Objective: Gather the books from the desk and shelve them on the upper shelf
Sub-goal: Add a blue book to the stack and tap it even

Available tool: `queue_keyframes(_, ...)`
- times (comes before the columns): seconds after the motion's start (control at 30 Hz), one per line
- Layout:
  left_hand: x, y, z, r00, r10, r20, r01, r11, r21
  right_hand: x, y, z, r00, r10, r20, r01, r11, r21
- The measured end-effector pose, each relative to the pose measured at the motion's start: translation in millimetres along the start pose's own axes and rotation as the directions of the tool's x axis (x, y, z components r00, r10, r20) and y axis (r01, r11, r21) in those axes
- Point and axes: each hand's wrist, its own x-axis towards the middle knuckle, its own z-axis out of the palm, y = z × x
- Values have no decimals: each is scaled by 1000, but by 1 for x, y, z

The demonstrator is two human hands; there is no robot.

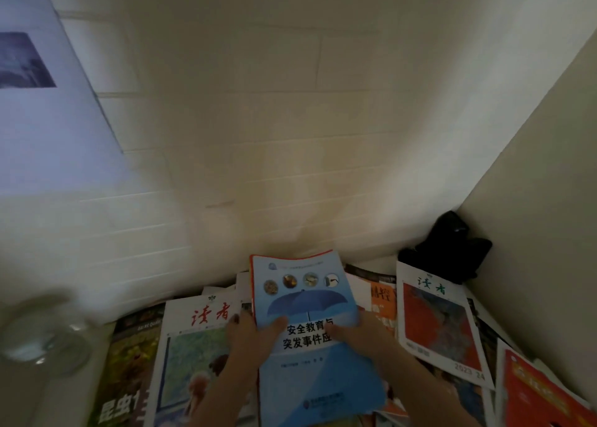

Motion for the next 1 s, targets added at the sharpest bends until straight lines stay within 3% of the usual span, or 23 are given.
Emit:
queue_keyframes(0.27,-33,26,-34,994,-61,89,73,987,-140,-7,3,31,999,33,38,-31,998,-48)
queue_keyframes(0.47,-41,20,-39,990,110,93,-96,985,-141,-20,9,27,997,-56,53,53,996,65)
queue_keyframes(0.6,-49,23,-64,992,126,28,-120,980,-160,-28,2,41,989,-106,108,95,990,102)
queue_keyframes(0.73,-60,16,-106,997,-13,83,32,971,-239,-36,-17,81,977,-137,161,144,989,-29)
queue_keyframes(0.87,-71,-7,-138,999,-23,-38,14,975,-221,-42,-27,123,969,-166,182,197,966,-168)
queue_keyframes(1.0,-64,-23,-148,998,-56,-2,55,976,-213,-36,-14,143,974,-151,168,191,948,-254)
